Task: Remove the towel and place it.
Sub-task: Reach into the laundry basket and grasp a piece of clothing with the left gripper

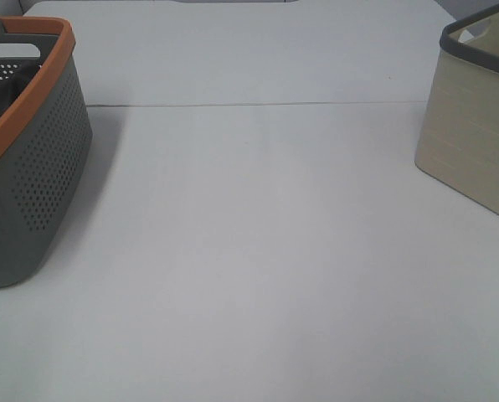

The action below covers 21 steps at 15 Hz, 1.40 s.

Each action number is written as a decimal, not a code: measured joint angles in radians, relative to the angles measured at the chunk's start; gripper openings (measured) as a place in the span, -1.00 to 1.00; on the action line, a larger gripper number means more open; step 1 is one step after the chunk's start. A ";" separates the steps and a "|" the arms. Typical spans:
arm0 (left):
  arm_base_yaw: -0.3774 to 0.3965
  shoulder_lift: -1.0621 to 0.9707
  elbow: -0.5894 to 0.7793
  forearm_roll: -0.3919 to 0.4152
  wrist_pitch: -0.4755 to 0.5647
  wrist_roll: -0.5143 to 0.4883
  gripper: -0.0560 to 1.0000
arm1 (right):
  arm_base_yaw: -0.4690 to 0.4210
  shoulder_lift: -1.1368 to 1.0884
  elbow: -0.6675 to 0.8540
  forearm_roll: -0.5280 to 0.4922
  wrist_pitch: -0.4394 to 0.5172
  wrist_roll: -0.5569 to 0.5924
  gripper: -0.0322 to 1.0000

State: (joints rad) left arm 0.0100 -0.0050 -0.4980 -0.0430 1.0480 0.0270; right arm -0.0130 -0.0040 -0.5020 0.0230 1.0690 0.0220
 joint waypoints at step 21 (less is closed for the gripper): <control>0.000 0.506 -0.396 -0.003 0.076 0.189 0.97 | 0.000 0.000 0.000 0.000 0.000 0.000 0.25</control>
State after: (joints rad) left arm 0.0100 0.5010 -0.8940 -0.0460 1.1240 0.2160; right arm -0.0130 -0.0040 -0.5020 0.0230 1.0690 0.0220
